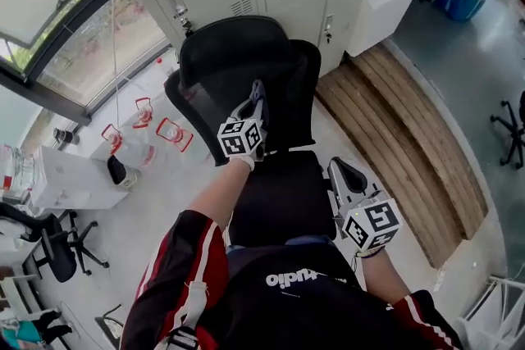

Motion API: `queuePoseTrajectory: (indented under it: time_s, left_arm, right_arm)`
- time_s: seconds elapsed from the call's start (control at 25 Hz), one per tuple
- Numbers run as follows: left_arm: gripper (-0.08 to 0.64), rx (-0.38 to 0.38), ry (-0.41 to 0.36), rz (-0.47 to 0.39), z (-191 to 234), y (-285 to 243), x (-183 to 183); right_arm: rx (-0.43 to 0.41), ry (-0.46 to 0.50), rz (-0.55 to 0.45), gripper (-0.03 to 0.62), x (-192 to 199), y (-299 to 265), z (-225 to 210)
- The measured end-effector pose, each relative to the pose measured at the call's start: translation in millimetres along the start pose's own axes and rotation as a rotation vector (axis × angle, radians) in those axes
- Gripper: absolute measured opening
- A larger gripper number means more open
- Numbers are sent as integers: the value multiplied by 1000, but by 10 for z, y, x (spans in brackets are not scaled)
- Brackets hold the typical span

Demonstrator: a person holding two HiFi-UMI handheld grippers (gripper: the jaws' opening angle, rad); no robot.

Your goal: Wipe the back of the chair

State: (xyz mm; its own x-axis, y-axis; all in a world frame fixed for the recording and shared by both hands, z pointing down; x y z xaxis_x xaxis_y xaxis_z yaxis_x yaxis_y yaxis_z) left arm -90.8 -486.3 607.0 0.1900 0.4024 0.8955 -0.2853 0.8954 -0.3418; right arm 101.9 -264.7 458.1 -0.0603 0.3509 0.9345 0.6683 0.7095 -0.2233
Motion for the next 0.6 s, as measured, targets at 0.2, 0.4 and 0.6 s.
queuePoseTrajectory:
  time_s: [0.2, 0.4, 0.6]
  left_arm:
    - [57, -150, 17, -31, 940, 579, 6]
    - [57, -281, 17, -52, 1726, 1099, 14]
    - [57, -405, 30, -41, 2383, 1386, 172]
  right_arm:
    - [-75, 31, 24, 15, 62, -406, 273]
    - [-155, 71, 48, 15, 140, -817, 687]
    - [-239, 102, 97, 15, 271, -1108, 1067]
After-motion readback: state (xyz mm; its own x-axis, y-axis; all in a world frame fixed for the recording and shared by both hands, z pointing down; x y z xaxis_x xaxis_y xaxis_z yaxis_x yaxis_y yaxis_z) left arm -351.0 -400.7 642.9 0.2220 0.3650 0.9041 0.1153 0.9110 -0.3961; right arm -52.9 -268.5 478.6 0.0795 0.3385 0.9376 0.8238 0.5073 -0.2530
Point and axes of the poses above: the fingertips, and each gripper's own axes: y backward along the fingers, z to its left, x out of its underside, the point moved 3 cm from there along y, backward along the fingers, and after that the axes turned 12 degrees about -x, right-handed, at the moved point
